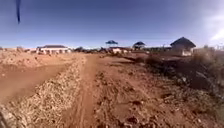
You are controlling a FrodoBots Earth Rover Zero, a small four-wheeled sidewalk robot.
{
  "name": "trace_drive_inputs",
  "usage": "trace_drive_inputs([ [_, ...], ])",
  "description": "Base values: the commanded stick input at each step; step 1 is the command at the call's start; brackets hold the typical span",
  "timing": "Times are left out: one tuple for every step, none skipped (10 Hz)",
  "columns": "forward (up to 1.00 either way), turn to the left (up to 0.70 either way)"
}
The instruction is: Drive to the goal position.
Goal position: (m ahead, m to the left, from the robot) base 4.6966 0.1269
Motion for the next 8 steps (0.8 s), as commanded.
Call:
trace_drive_inputs([
  [0.50, 0.50],
  [0.50, 0.44],
  [0.50, 0.38],
  [0.50, 0.33],
  [0.50, 0.27],
  [0.50, 0.21],
  [0.50, 0.15],
  [0.50, 0.10],
])
